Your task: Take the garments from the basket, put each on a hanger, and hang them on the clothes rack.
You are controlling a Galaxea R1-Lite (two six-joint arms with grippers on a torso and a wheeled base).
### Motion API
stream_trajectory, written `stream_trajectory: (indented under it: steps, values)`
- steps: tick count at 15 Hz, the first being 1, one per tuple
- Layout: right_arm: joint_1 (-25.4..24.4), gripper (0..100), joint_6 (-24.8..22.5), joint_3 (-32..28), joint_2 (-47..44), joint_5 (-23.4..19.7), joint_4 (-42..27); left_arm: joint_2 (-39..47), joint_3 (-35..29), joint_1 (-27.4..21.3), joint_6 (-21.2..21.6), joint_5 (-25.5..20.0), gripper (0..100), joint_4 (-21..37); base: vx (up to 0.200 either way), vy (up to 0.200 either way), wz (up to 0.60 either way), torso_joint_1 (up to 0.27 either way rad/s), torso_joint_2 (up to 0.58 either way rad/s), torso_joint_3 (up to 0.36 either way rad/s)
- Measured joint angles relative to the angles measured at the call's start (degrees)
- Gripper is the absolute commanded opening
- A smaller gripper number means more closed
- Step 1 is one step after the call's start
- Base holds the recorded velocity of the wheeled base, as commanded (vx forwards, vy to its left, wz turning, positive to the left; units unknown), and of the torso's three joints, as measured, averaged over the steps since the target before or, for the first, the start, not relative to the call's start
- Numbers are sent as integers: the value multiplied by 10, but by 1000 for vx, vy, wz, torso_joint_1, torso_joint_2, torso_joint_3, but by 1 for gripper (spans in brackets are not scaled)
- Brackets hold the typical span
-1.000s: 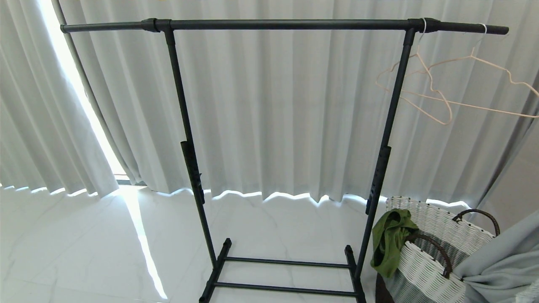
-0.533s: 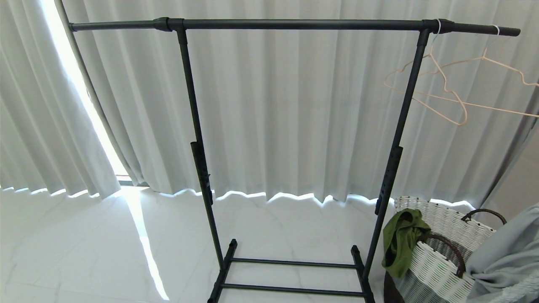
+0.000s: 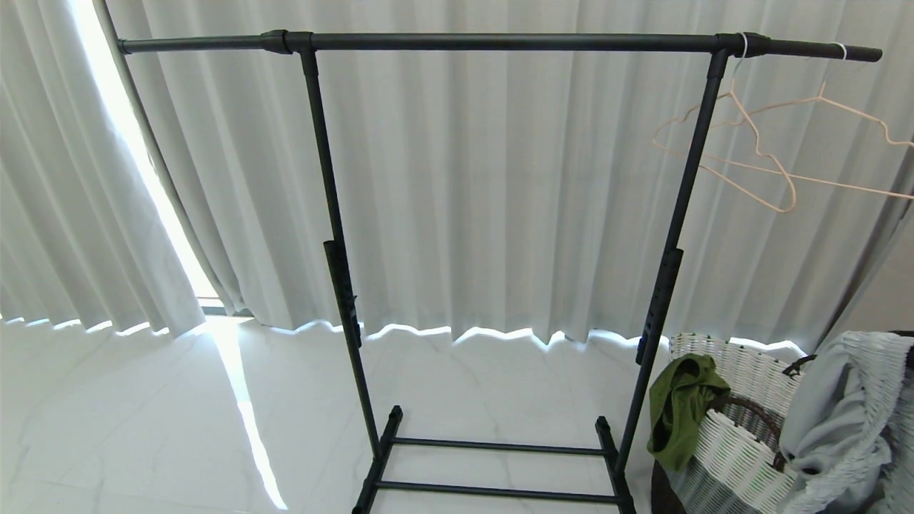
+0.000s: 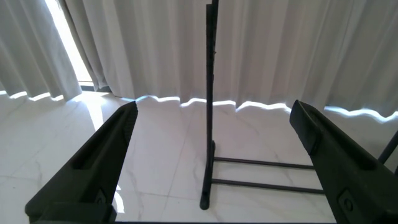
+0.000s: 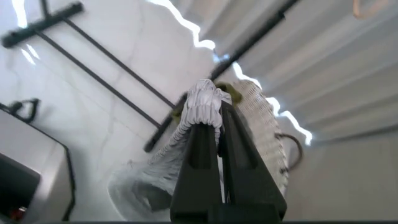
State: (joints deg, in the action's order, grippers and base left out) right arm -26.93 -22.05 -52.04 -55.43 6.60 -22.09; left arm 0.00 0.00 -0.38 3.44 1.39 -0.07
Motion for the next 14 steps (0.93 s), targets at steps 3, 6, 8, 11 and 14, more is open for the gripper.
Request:
stream_trajectory:
  steps: [3,6,8,11,14]
  values:
    - [-54,0,25,-2,-23,0,32,0,0,0,0,0,100,0,0,0,0,0,0,0]
    - [-129,0,64,-4,-51,1,80,0,0,0,0,0,100,0,0,0,0,0,0,0]
    - [-182,0,98,-12,-77,1,118,0,0,0,0,0,100,0,0,0,0,0,0,0]
    - [-222,0,122,-35,-123,1,158,0,0,0,4,0,100,0,0,0,0,0,0,0]
    - [-240,0,140,-66,-164,0,170,0,0,0,0,0,100,0,0,0,0,0,0,0]
